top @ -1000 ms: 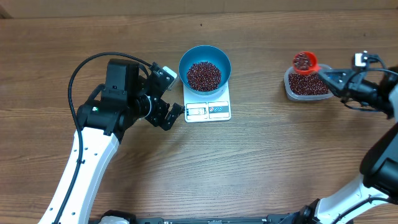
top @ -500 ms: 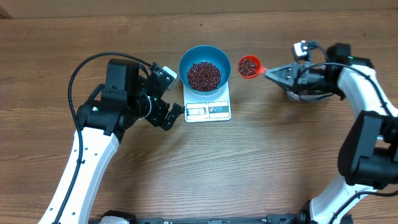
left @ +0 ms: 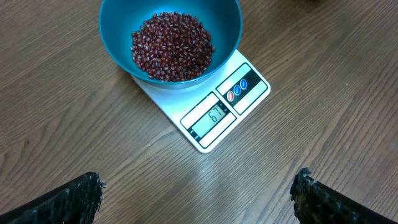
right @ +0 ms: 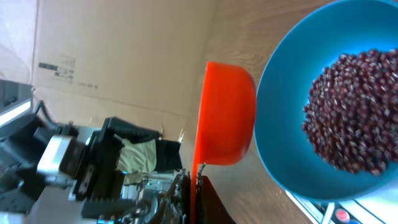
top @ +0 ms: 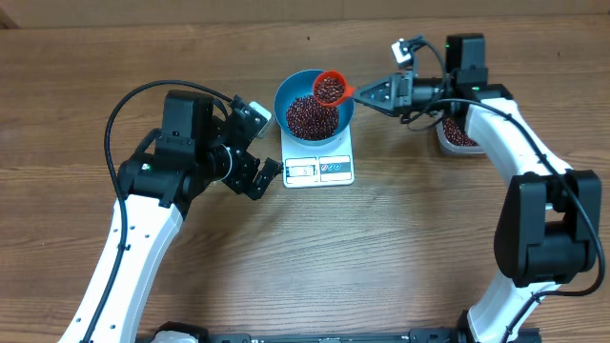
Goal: Scoop item into bowl and weigh 150g on scale
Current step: 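Tip the scoop over the teal bowl with the right gripper to pour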
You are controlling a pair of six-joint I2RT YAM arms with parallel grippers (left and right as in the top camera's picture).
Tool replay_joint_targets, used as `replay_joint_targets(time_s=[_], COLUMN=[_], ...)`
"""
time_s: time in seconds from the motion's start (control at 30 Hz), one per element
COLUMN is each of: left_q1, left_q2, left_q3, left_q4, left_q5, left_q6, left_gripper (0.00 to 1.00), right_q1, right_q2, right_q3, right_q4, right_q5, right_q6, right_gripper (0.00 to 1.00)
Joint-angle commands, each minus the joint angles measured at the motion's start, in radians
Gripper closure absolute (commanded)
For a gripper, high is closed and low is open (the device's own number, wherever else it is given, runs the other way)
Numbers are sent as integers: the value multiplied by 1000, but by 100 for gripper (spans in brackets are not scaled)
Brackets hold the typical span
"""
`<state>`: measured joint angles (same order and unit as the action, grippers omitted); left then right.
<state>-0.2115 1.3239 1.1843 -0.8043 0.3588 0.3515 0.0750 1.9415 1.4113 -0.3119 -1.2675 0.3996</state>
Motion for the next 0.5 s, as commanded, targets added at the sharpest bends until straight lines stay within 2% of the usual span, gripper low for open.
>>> replay_joint_targets(time_s=[0.0, 0.33, 0.47], left_q1=[0, 0, 0], left_q2=[-3, -3, -3], left_q3=[10, 10, 10], left_q4=[1, 1, 1], left_q5=[-3, -3, -3], left_q6=[23, 23, 23], left_gripper=[0, 0, 0], right_q1=[39, 82, 83], right_q2=[-2, -11, -15], right_q3=[11, 11, 51], right_q4=[45, 31, -61], right_q5=[82, 253, 320], right_q6=[102, 55, -11], right_gripper=[96, 96, 96])
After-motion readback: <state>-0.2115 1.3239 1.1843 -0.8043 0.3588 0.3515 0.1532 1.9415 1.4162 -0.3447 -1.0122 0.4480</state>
